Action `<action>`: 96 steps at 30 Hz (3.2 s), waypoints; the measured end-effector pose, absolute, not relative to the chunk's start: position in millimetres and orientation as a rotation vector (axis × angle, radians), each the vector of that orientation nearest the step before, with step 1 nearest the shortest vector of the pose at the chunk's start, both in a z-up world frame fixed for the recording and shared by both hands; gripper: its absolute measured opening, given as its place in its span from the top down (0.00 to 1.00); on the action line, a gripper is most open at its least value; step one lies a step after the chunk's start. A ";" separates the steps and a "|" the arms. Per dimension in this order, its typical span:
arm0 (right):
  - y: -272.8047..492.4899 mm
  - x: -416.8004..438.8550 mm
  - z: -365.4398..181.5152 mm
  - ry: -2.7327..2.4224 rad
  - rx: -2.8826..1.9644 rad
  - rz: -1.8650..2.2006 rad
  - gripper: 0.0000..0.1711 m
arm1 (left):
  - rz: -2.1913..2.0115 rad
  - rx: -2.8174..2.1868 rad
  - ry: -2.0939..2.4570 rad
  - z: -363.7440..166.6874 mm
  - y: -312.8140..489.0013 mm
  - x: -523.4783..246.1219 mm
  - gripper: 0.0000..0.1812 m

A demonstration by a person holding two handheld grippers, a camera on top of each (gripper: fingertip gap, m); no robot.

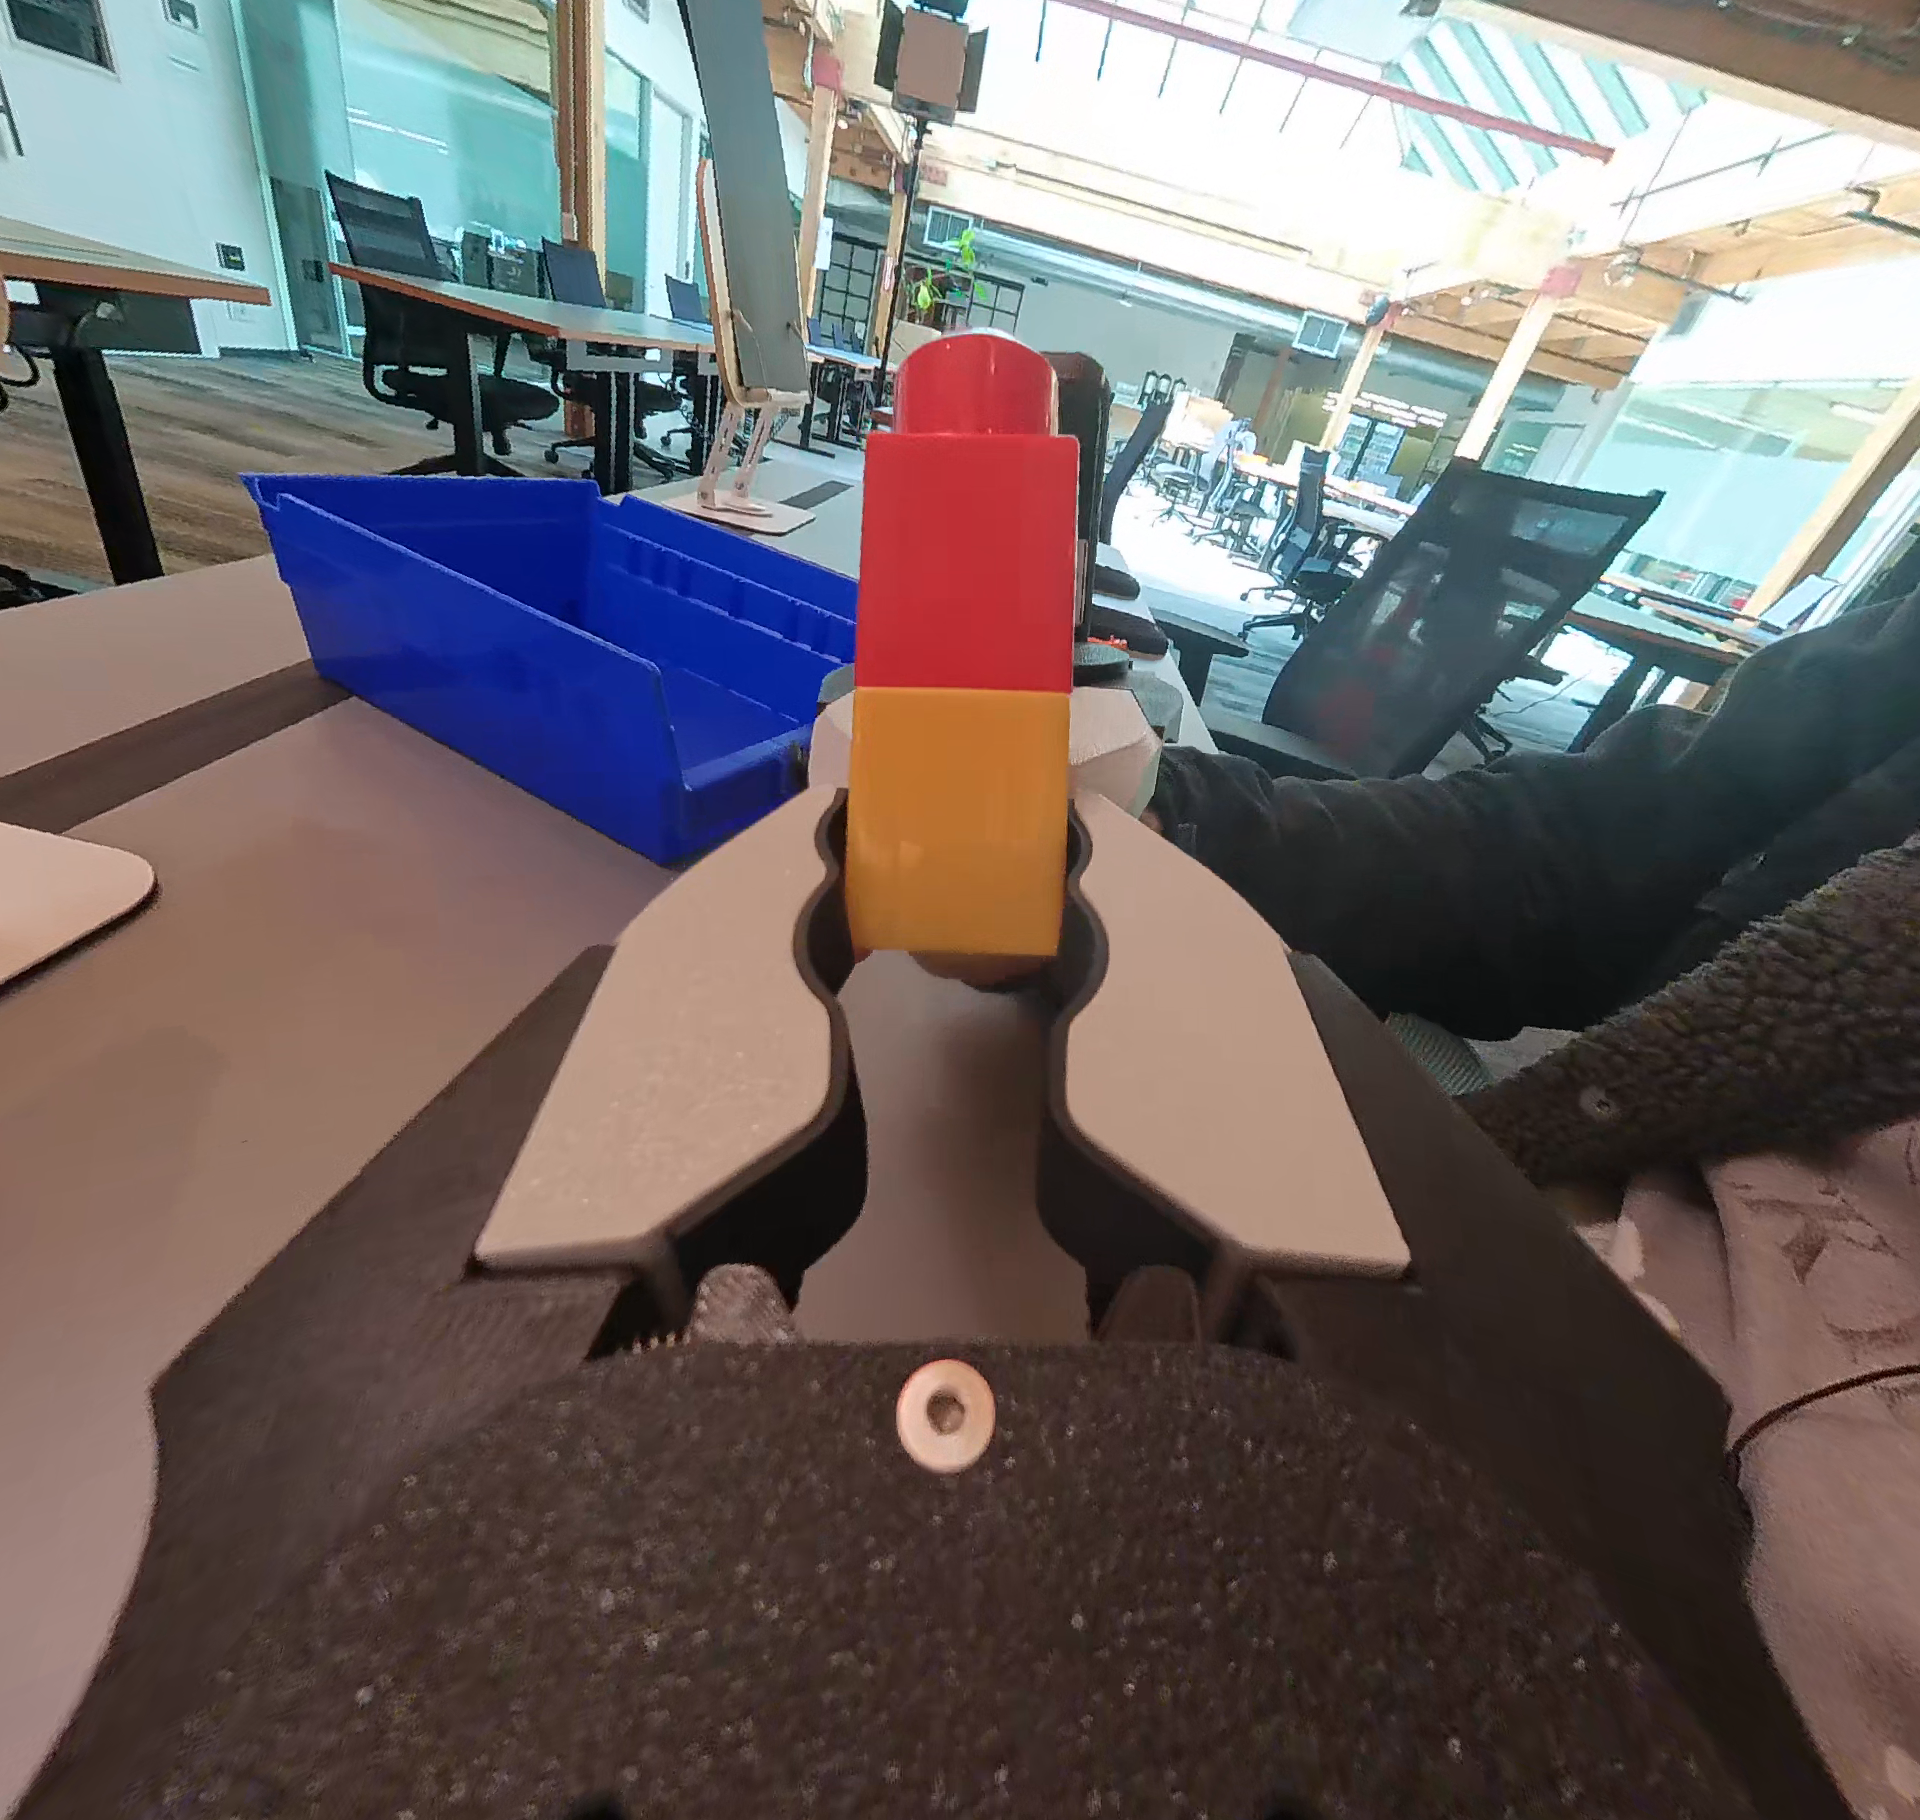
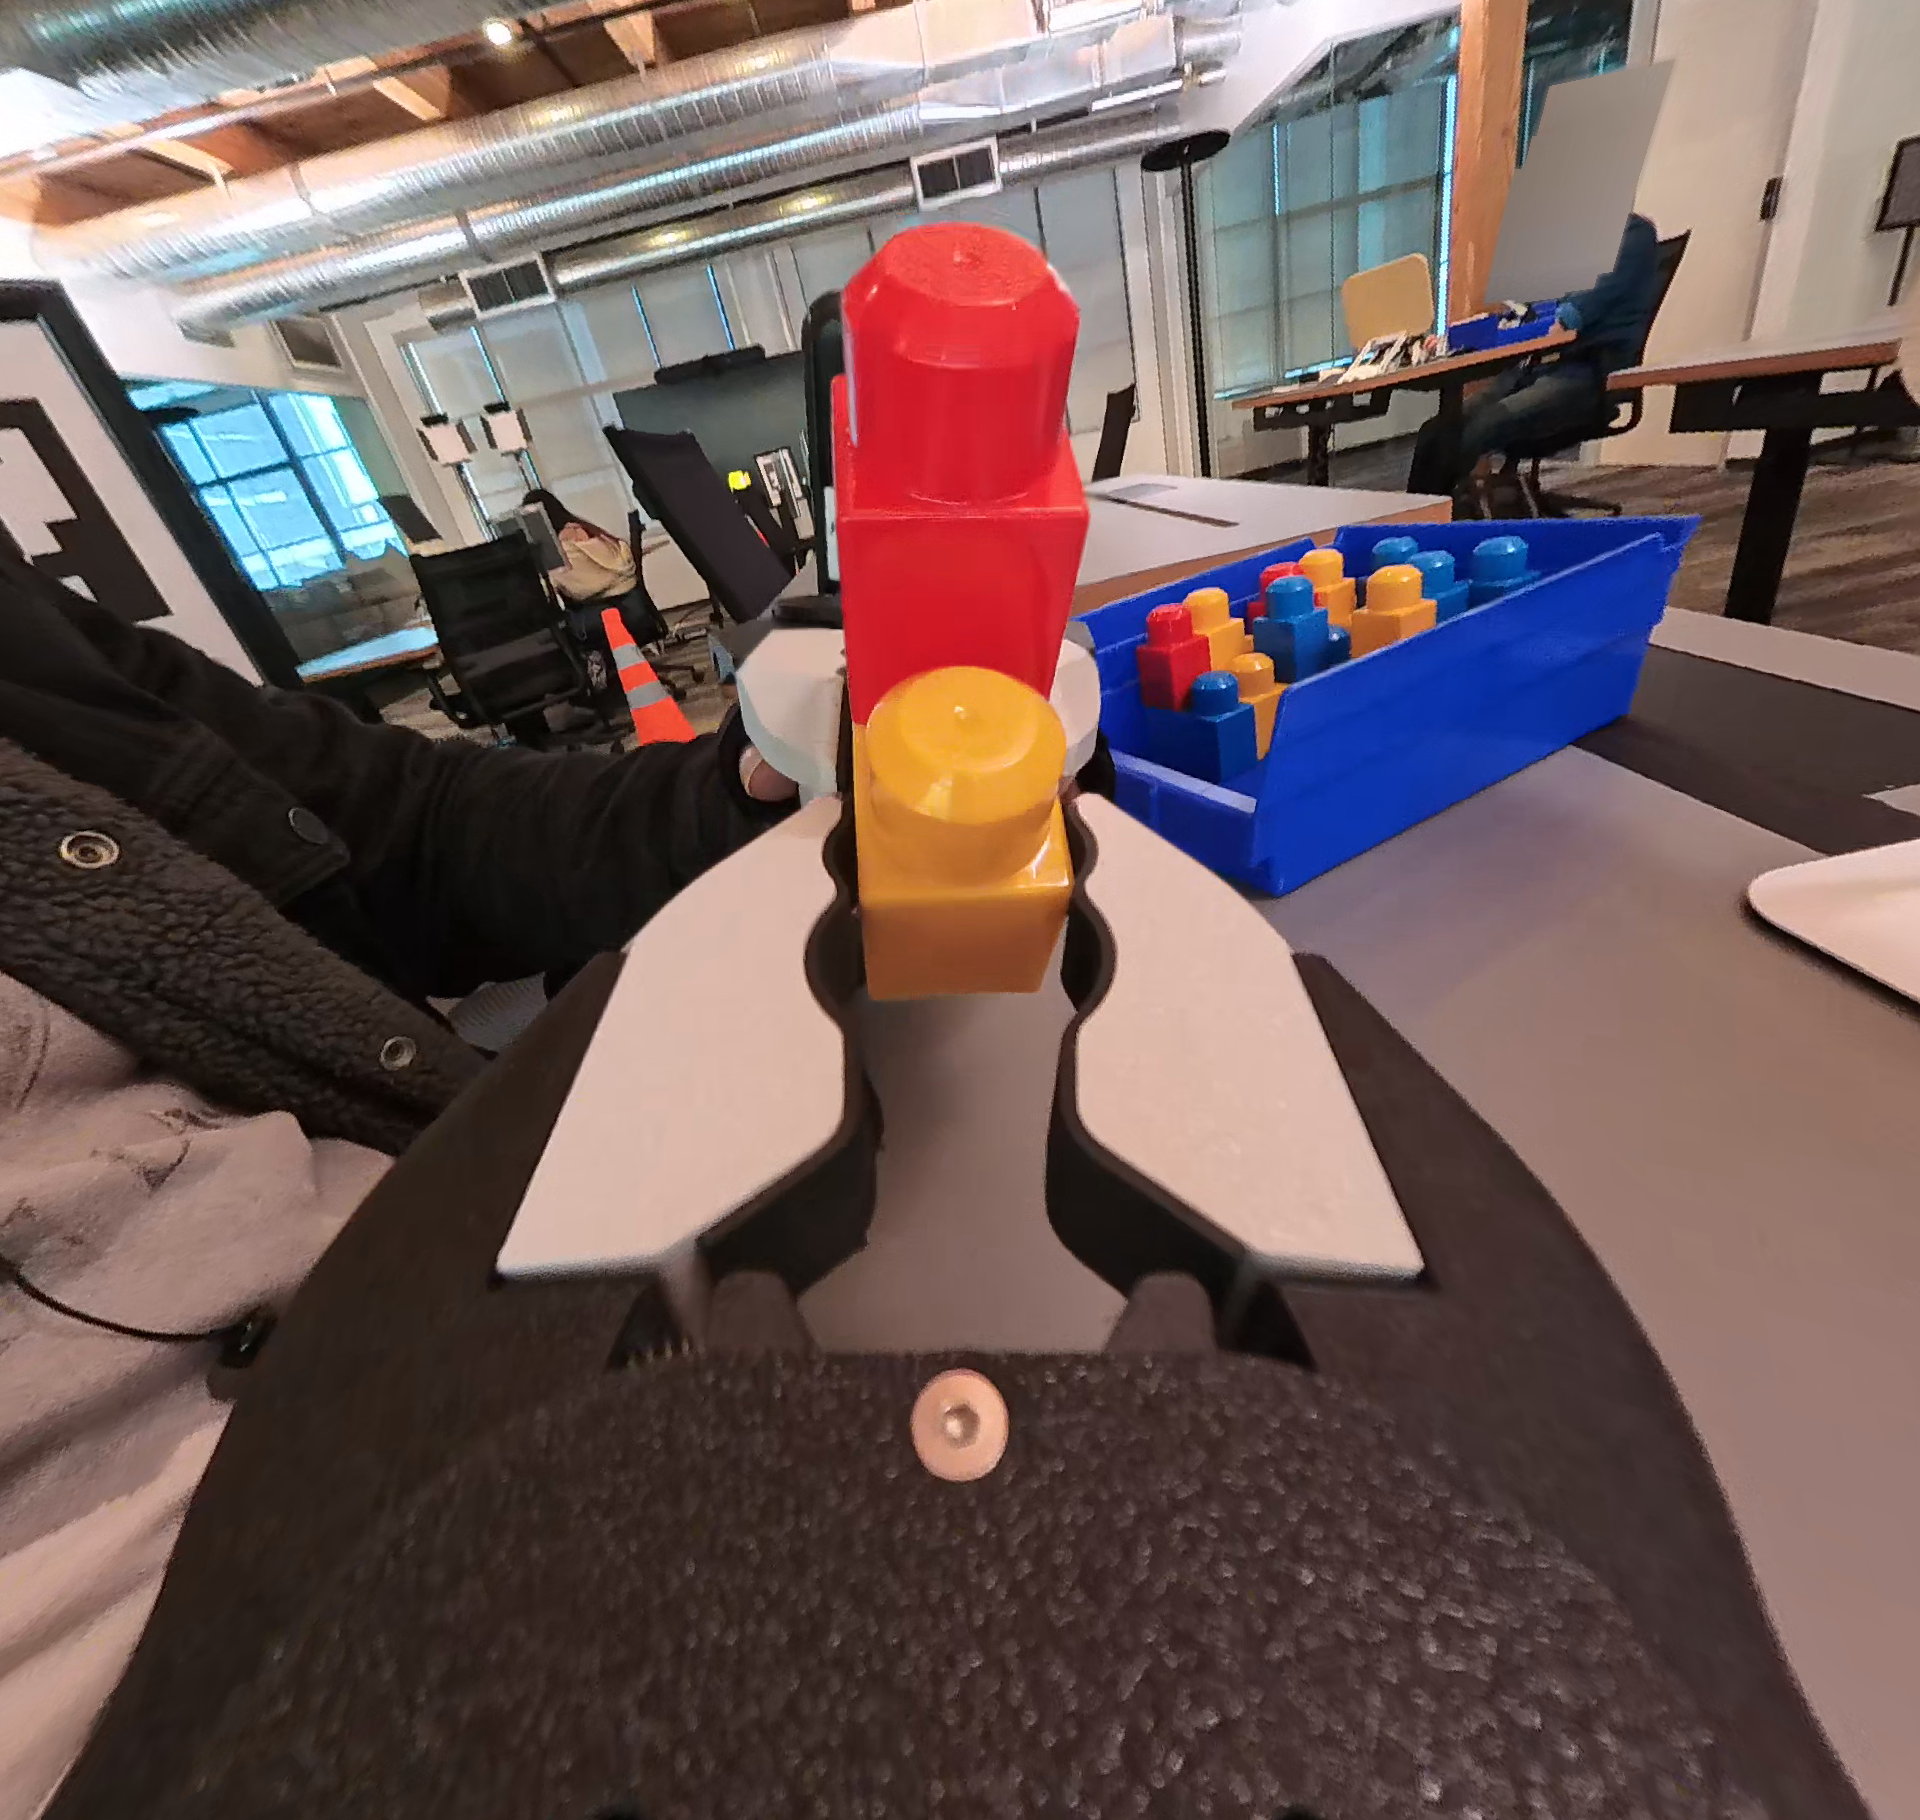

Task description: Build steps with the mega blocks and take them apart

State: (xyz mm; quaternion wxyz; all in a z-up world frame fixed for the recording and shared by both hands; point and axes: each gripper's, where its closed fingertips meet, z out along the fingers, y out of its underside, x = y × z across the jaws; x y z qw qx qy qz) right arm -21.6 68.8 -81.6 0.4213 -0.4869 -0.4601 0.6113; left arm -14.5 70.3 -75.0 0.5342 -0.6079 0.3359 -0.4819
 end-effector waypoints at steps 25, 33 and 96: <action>63.8 -9.4 -112.7 -1.486 -1.332 1.264 0.79 | -0.990 -1.628 1.104 -141.1 59.3 -5.9 0.79; 63.6 -9.2 -110.2 -1.487 -1.318 1.259 0.79 | -0.985 -1.623 1.103 -138.8 59.3 -6.0 0.79; 85.1 42.7 -161.9 -1.769 -1.613 0.869 0.66 | -0.895 -1.620 0.984 -130.3 79.3 -36.7 0.80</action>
